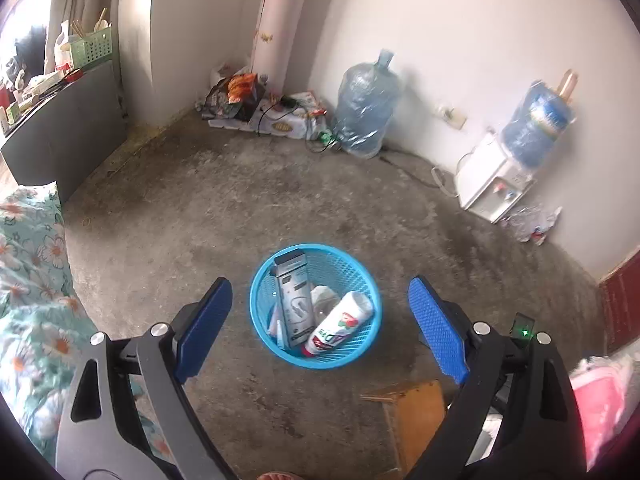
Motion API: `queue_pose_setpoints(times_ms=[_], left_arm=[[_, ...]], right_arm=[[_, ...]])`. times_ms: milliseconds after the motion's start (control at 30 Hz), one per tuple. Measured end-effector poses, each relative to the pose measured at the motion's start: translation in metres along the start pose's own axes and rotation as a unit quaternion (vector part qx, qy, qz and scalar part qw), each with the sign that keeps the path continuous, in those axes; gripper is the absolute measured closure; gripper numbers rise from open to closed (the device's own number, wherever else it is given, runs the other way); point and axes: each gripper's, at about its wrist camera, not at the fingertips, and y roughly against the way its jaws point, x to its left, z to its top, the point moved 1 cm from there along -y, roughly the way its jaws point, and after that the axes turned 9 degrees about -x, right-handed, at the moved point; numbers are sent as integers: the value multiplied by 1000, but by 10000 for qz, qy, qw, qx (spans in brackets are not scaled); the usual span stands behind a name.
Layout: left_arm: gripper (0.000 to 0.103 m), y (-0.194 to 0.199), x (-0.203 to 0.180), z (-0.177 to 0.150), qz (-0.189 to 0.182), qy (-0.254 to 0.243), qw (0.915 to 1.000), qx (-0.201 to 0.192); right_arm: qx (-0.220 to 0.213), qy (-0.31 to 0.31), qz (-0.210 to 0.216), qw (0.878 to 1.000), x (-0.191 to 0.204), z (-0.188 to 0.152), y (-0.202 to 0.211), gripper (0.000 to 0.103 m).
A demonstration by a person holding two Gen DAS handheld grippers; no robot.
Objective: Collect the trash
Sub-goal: 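Move both tools back toward the snack bags on the bed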
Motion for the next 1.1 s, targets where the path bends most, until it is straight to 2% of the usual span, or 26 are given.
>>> queue_pose_setpoints(times_ms=[167, 300, 333, 433, 567, 667, 733, 867, 1000, 1100], left_arm=[[17, 81, 0, -6, -206, -60, 9993, -295], [17, 158, 17, -22, -235, 118, 9987, -428], [17, 181, 25, -28, -195, 177, 9982, -542], [17, 248, 48, -53, 100, 256, 9954, -921], [17, 332, 88, -96, 793, 535, 9854, -1411], [17, 388, 120, -132, 1428, 869, 9719, -1656], [17, 423, 140, -156, 1832, 1121, 9598, -1808], [17, 489, 170, -207, 2668, 1597, 9269, -2102], [17, 544, 197, -259, 3291, 2140, 8916, -2259], [17, 572, 214, -293, 3580, 2436, 8729, -2248]], right_arm=[[-444, 442, 488, 9968, 41, -15, 67, 27], [-601, 988, 1104, 9871, 88, -36, 118, 27], [-620, 1137, 1259, 9836, 99, -43, 131, 25], [-479, 1577, 1675, 9720, 134, -62, 158, 21], [-107, 2155, 2182, 9518, 177, -98, 183, 18], [185, 2584, 2557, 9314, 208, -132, 199, 18], [427, 2790, 2778, 9182, 226, -153, 208, 18], [972, 3071, 3155, 8926, 254, -196, 217, 18], [1581, 3306, 3387, 8666, 277, -242, 220, 18], [2148, 3379, 3502, 8468, 289, -276, 216, 18]])
